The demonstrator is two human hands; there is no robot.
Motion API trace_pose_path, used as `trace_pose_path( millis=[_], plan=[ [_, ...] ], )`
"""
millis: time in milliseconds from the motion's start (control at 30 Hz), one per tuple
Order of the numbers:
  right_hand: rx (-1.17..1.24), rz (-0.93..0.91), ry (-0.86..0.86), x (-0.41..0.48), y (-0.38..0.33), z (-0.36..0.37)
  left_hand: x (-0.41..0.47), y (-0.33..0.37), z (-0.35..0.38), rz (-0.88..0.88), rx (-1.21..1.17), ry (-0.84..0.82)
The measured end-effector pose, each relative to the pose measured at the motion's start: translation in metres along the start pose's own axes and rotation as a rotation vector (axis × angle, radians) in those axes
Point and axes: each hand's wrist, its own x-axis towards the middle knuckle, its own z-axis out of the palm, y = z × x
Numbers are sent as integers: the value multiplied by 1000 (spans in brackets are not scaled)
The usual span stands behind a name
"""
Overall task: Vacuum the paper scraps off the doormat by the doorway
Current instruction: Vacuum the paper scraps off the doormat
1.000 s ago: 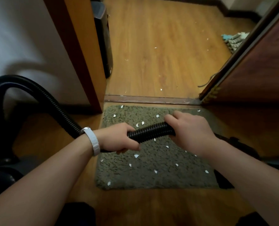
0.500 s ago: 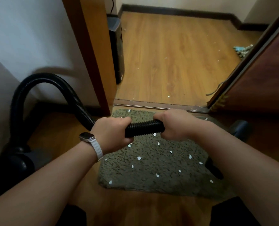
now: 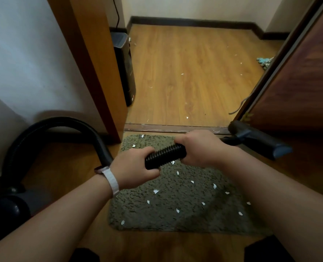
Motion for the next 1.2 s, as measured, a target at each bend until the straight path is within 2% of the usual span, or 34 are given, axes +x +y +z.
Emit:
trace_pose_path(
  millis=[33, 100, 233, 300, 400, 533, 600, 633, 700, 767, 833, 933, 1000, 1067, 1200],
  plan=[
    [7, 4, -17, 1, 0, -2, -2, -1, 4, 82, 170, 132],
    [20, 8, -27, 2, 0, -3, -3, 0, 6, 153, 246, 254],
    [69, 16, 9, 4, 0, -2, -2, 3, 5, 100, 163, 251],
    [121, 35, 115, 5, 2, -3, -2, 6, 1, 49, 64, 286],
    [228, 76, 375, 4, 6, 1, 1, 14, -5, -14, -47, 349],
    [427, 269, 505, 0, 1, 8, 2, 19, -2, -87, -24, 403],
    [608, 489, 515, 1, -7, 4, 4, 20, 0, -104, -3, 435],
    [773, 604, 471, 1, -11, 2, 5, 22, 1, -94, 17, 453],
    [1259, 764, 312, 5, -19, -1, 6, 27, 4, -41, 96, 462],
    [1631, 809, 255, 11, -19, -1, 5, 32, 11, 23, 200, 427],
    [1783, 811, 269, 16, -12, 0, 3, 35, 21, 59, 239, 391],
    [1817, 841, 210, 22, -4, 6, -3, 36, 38, 213, 244, 376],
    [1755, 876, 149, 24, -1, 10, -7, 34, 49, 312, 241, 346],
    [1637, 889, 127, 26, 1, 12, -8, 34, 49, 319, 184, 277],
    [1413, 851, 110, 23, 2, 9, -5, 28, 26, 230, -69, 18]
  ],
)
